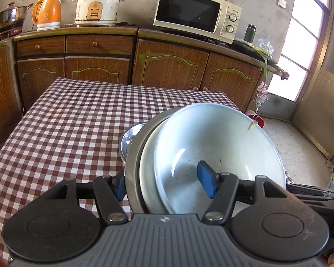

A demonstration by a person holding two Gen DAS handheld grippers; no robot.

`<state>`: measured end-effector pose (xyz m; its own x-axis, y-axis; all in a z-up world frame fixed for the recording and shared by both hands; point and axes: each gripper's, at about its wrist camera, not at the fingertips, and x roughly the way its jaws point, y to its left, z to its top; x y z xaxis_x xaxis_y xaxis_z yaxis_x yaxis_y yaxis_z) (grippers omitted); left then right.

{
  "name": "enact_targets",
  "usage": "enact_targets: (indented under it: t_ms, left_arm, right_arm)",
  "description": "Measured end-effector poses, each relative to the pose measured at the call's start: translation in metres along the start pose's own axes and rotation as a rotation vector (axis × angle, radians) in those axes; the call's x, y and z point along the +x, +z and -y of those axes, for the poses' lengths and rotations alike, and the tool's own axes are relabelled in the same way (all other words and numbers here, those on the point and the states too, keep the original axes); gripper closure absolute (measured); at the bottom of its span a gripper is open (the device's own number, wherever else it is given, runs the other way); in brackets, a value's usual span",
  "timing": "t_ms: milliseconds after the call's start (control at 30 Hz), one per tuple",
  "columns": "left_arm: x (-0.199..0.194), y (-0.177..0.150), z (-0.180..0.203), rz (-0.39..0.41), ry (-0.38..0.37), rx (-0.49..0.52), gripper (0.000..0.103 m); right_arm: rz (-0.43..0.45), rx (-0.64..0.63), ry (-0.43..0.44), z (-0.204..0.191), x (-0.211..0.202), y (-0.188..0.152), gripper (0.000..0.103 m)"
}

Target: Organize plates and bowls

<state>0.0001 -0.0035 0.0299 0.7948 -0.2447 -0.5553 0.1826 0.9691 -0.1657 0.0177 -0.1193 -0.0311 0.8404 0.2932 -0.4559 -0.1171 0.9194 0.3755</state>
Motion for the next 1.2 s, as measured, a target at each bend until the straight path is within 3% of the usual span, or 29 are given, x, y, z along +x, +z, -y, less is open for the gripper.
enact_targets:
  t_ms: [1200]
  left_arm:
    - [0.025,0.016,-0.006,-0.012,-0.046,-0.001,0.039]
  right_arm:
    - [0.024,0.008,-0.031,0.017,0.016,0.027,0.045]
